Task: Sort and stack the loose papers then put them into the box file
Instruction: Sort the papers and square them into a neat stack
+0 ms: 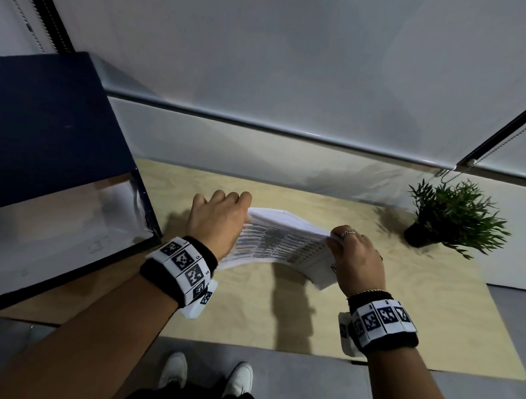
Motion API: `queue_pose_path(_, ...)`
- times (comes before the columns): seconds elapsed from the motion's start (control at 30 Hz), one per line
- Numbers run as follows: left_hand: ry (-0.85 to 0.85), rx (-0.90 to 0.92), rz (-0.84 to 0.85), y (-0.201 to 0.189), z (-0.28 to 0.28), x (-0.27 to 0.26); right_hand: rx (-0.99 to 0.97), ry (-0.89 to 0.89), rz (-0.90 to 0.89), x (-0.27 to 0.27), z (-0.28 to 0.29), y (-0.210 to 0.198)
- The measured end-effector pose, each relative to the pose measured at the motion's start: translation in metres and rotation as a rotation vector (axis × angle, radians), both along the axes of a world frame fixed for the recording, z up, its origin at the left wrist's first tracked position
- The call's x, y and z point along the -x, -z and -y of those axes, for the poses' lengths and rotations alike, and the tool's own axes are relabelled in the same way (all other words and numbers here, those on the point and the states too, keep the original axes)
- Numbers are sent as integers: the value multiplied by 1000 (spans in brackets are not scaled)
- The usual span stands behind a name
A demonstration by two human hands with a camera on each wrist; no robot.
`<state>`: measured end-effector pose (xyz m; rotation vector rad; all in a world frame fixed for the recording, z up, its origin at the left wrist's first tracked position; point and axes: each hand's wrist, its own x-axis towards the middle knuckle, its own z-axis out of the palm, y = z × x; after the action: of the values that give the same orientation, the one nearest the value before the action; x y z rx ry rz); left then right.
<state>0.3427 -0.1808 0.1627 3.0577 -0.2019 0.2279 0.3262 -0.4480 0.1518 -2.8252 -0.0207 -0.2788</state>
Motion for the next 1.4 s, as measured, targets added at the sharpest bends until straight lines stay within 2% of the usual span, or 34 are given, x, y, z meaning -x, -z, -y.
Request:
queue_pose_path(0.1, 2, -62, -96, 0, -1, 3, 102, -45, -9, 3, 3, 5)
queue_pose_path(0.2, 11, -42, -142, -8, 2, -1, 107, -41, -18, 0, 3, 3)
queue_pose_path(0.33, 159, -11, -201, -21, 32, -10, 86, -58, 3, 1, -1, -4)
queue_pose_path(0.43, 219, -28, -179, -22, 44, -16, 82, -57, 139, -2, -3, -8)
queue_pose_path(0.53, 206, 65, -88, -30, 39, -15, -46, 134, 396, -2, -2, -15)
queue_pose_path(0.6, 133, 229, -43, -32, 29, -17, -248, 274, 411, -1, 3, -10)
queue_pose_path(0.67, 79, 479, -82, -27, 17, -21, -677, 360, 243, -5, 1, 2)
queue_pose_path(0.73, 101, 885, -188, -21, 7, -20, -1089, 282, 53, -11, -5, 8)
queue_pose_path(0.8, 77, 1255, -253, -14, 4, -12, -1328, 135, -28, -14, -13, 2)
queue_pose_path(0.87, 22, 1393, -157, -6, 6, -4, -1507, 75, -5, -15, -23, -12)
queue_pose_path(0.9, -11, 1413, -76, -2, 9, 1, -1510, 56, 39, -14, -26, -19)
queue_pose_path(0.97, -79, 1417, 80, 6, 13, 9, -1353, 21, 182, -10, -35, -30)
queue_pose_path(1.03, -122, 1398, 147, 18, 13, 15, -1245, 25, 236, -3, -47, -24)
queue_pose_path(1.13, -143, 1357, 32, 52, 4, 23, -1094, 82, 199, 12, -61, 3)
queue_pose_path(1.23, -155, 1336, -81, 73, -5, 26, -1098, 124, 107, 16, -64, 25)
queue_pose_path(1.3, -143, 1366, -93, 69, -5, 24, -1079, 146, 96, 13, -65, 26)
queue_pose_path(1.4, -147, 1504, -22, 41, 0, 21, -1110, 147, 97, 5, -62, 20)
